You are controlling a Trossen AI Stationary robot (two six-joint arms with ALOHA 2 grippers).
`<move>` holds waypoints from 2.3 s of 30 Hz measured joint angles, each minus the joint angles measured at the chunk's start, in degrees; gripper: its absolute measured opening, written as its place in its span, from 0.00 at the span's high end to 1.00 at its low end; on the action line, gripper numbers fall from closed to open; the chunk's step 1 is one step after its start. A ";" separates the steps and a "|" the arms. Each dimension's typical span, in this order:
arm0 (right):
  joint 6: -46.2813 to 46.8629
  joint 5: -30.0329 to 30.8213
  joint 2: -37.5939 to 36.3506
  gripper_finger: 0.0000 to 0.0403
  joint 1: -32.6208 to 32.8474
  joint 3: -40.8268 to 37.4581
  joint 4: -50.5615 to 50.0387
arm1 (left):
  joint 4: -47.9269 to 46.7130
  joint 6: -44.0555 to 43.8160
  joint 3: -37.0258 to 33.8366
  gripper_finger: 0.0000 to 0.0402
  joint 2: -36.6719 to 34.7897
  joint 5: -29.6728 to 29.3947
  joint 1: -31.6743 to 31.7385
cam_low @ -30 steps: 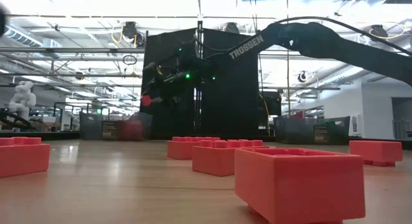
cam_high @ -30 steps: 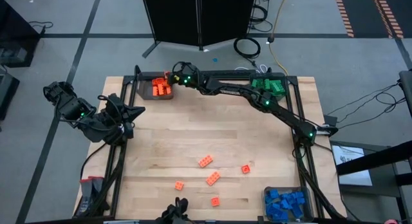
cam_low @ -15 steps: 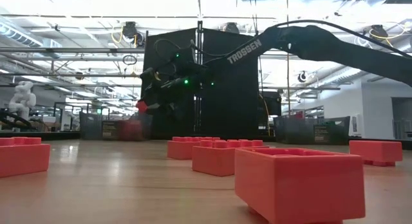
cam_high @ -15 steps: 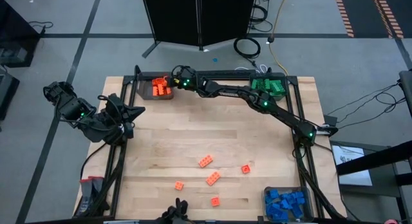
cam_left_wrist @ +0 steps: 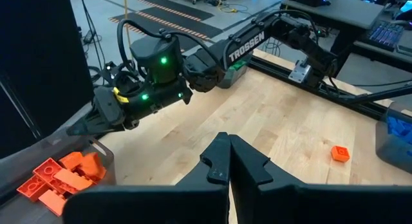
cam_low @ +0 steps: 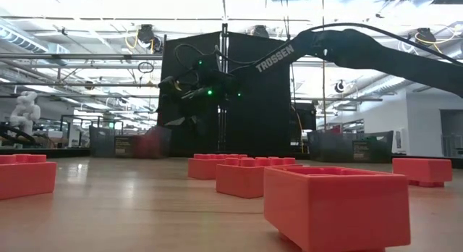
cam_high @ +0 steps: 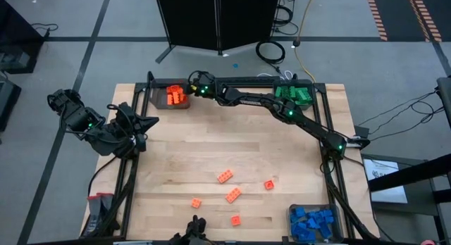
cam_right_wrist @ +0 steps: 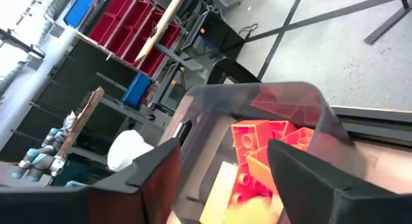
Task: Sort blocks
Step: Put the orange game piece into the top left black bin
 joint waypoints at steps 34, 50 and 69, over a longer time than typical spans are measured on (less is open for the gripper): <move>-81.95 -25.95 -21.88 0.74 26.21 -3.90 -88.97 | 0.06 -1.53 0.00 1.00 0.68 1.92 0.00; -65.95 -15.04 -63.77 0.90 29.04 -65.37 -32.64 | 0.08 -1.57 -0.02 1.00 3.74 3.06 0.00; -69.65 -15.17 -48.84 0.32 30.34 -60.32 -21.39 | 0.04 -4.67 -0.01 1.00 5.20 3.23 -0.02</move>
